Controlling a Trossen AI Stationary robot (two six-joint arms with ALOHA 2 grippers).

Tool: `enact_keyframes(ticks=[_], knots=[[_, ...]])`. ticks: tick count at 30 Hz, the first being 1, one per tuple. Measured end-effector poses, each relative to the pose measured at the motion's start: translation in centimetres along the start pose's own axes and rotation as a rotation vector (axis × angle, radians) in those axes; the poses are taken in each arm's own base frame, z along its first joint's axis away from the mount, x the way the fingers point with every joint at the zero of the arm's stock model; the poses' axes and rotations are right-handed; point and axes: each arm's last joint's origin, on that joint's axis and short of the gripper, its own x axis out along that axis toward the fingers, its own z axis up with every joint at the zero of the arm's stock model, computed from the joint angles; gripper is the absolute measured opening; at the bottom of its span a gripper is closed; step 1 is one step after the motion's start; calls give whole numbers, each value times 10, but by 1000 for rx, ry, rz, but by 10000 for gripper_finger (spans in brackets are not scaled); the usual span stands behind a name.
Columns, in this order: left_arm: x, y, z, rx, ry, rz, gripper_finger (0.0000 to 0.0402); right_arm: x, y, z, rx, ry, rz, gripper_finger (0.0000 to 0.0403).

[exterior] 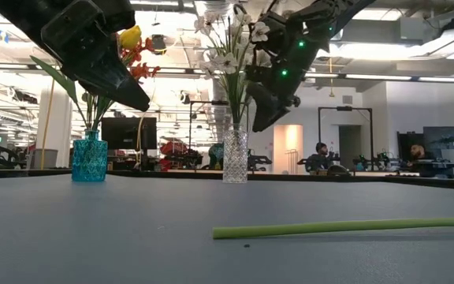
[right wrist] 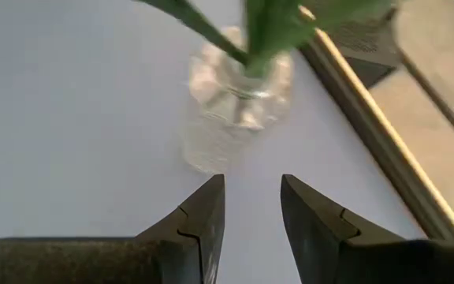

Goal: Sort flowers into vase by color
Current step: Put the white flowers into the transparent vase

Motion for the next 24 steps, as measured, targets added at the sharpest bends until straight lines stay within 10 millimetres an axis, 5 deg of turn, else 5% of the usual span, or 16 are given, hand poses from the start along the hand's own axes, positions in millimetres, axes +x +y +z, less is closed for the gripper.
enact_keyframes(ticks=[12, 18, 24], knots=[[-5, -6, -3, 14, -4, -17, 208, -24, -1, -23, -25, 59, -259, 152], [-7, -8, -4, 24, -3, -26, 208, -38, 0, -51, 20, 26, -245, 152], [-7, -8, -4, 42, -5, -22, 208, -31, 23, -88, -38, -219, -81, 151]])
